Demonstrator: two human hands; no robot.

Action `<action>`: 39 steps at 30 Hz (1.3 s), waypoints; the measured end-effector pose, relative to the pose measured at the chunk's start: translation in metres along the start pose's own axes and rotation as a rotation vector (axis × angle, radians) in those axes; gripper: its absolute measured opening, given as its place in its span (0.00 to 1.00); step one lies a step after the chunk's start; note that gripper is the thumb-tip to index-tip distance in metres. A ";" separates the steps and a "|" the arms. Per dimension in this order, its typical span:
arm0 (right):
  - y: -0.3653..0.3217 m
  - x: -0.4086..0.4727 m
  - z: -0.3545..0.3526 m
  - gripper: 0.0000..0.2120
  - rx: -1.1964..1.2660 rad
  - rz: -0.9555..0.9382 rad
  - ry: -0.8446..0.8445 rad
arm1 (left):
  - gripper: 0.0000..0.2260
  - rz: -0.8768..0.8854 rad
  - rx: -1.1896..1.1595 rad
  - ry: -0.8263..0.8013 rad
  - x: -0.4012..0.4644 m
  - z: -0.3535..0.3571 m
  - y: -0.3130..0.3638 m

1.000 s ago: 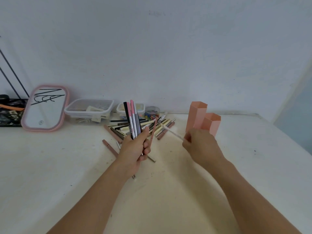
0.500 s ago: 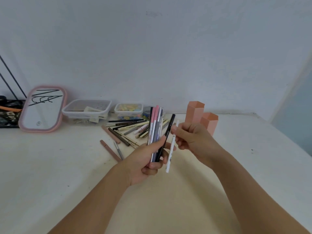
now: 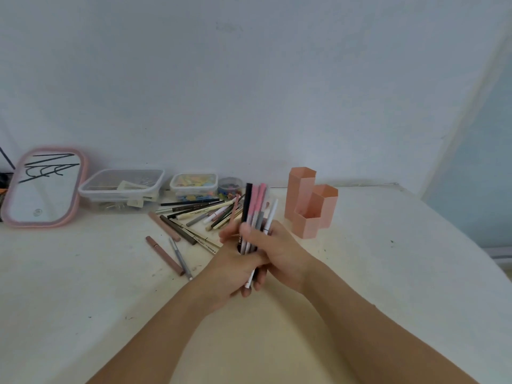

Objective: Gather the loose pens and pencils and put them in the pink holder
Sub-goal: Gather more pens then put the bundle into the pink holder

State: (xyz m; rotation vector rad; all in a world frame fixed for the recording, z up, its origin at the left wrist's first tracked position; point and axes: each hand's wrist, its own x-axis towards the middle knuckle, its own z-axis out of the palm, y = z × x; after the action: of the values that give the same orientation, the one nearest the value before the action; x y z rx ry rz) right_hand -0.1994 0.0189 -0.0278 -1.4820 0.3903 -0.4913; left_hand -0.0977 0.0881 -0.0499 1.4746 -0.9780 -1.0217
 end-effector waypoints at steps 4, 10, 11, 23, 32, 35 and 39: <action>0.001 0.002 0.007 0.12 -0.108 -0.014 0.144 | 0.03 -0.003 0.004 0.052 0.002 -0.002 -0.006; 0.015 0.015 -0.013 0.18 -0.037 -0.083 0.143 | 0.09 0.053 -0.225 0.220 0.007 -0.022 0.004; 0.021 0.018 -0.022 0.16 -0.218 -0.130 0.261 | 0.10 0.057 -0.282 0.270 0.009 -0.030 0.007; 0.048 0.050 -0.034 0.11 -1.229 0.057 0.432 | 0.11 -0.009 -0.418 0.392 0.009 -0.062 0.002; 0.013 0.016 -0.026 0.10 -0.938 -0.132 0.695 | 0.13 -0.018 -0.333 0.318 0.010 -0.058 -0.002; -0.021 0.009 -0.028 0.07 -0.477 -0.260 0.724 | 0.13 -0.017 -0.350 0.273 0.006 -0.057 0.001; -0.047 -0.003 -0.043 0.06 0.043 -0.201 0.472 | 0.16 -0.063 -0.443 0.163 0.002 -0.054 0.004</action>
State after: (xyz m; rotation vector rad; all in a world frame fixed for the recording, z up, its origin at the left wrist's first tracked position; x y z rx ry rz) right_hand -0.2285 -0.0166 0.0163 -1.3628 0.5982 -1.0116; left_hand -0.0463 0.1011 -0.0410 1.2000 -0.5465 -1.0642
